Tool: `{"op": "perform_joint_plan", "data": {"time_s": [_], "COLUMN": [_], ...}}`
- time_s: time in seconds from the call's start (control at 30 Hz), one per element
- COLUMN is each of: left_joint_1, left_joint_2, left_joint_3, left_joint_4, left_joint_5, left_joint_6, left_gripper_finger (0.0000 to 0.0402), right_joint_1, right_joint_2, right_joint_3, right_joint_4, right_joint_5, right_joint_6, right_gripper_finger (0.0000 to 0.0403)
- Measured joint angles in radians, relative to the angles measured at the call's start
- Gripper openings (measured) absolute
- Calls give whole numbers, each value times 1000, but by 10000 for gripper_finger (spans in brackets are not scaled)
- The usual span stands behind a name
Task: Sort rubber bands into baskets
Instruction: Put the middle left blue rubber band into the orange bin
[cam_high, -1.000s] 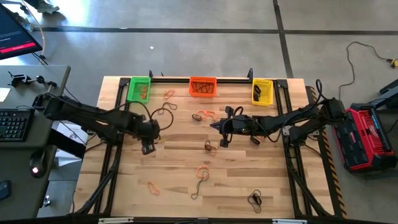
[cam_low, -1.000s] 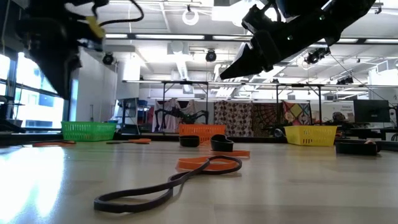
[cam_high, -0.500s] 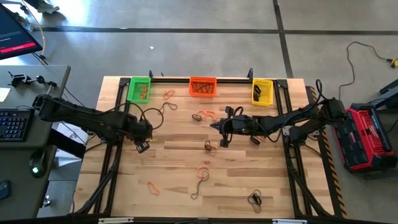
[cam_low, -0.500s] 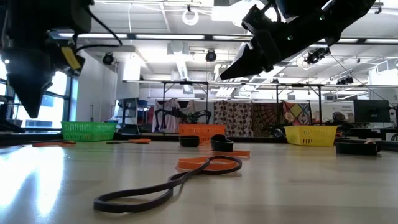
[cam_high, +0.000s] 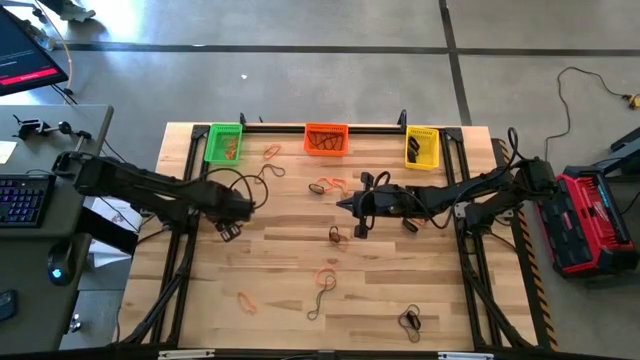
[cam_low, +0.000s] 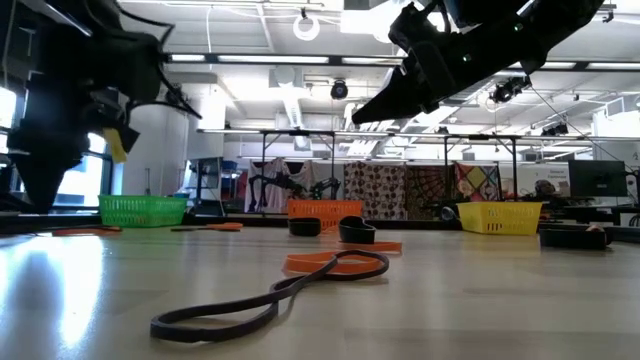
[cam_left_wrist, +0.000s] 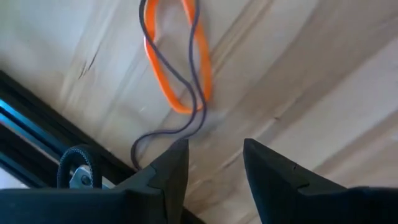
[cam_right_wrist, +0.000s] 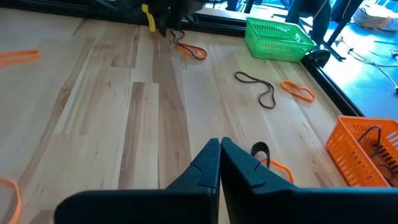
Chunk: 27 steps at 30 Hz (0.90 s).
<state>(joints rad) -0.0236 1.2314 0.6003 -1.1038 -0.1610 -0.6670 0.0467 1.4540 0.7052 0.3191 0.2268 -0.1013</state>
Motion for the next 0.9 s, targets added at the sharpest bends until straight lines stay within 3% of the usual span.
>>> {"op": "perform_joint_plan", "data": {"time_s": [0.53, 0.9], "left_joint_1": [154, 190], "left_joint_2": [133, 202], "left_joint_3": [0, 5], "left_joint_4": [46, 78], "left_joint_5": [-6, 13], "left_joint_6": [44, 63], "left_gripper_finger": [150, 137], "right_joint_1": [0, 0], "right_joint_2": [0, 0], "right_joint_3": [0, 0], "right_joint_4": [-1, -9], "right_joint_5": [0, 0], "right_joint_6": [0, 17], "right_gripper_finger": [0, 0]}}
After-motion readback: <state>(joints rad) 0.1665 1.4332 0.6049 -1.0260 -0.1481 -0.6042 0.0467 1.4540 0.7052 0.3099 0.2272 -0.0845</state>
